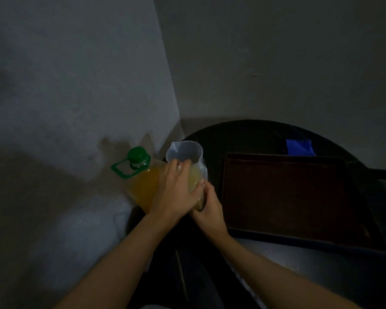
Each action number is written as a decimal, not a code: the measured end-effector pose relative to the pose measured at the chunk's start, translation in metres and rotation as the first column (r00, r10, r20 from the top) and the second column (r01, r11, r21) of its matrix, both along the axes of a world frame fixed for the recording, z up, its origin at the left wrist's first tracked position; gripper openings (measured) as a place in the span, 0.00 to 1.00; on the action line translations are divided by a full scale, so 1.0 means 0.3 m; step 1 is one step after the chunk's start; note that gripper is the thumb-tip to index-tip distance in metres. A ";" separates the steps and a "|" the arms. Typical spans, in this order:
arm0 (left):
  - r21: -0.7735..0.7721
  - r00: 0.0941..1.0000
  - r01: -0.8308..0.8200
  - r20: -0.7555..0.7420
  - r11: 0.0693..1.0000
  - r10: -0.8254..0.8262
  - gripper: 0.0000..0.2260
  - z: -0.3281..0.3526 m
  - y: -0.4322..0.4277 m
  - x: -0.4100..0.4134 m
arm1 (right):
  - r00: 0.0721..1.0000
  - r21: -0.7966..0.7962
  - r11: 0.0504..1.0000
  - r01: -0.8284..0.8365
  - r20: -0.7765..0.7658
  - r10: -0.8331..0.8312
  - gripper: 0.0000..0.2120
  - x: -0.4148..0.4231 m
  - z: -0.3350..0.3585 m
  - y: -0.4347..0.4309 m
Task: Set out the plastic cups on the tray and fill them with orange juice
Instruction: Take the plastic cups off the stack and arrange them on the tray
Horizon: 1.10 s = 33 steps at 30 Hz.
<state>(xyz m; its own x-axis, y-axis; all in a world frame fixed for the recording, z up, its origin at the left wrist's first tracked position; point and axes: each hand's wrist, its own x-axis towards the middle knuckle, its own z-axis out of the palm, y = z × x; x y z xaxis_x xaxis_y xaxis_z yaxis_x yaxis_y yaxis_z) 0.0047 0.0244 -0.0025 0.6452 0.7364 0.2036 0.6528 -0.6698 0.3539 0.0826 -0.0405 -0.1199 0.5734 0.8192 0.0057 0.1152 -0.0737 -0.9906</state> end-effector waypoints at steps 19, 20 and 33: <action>-0.005 0.971 0.065 0.232 0.998 -0.062 0.22 0.105 -0.027 0.024 | 0.990 0.117 0.991 0.060 0.122 -0.075 0.40 0.015 0.106 -0.145; -0.008 0.966 0.068 0.251 0.998 -0.064 0.22 0.115 -0.038 0.027 | 0.988 0.121 0.990 0.070 0.129 -0.086 0.40 0.022 0.120 -0.169; -0.328 0.920 0.391 0.106 0.860 -0.378 0.21 0.261 -0.221 0.142 | 0.855 0.087 0.985 0.150 0.489 -0.173 0.39 0.166 0.180 -0.550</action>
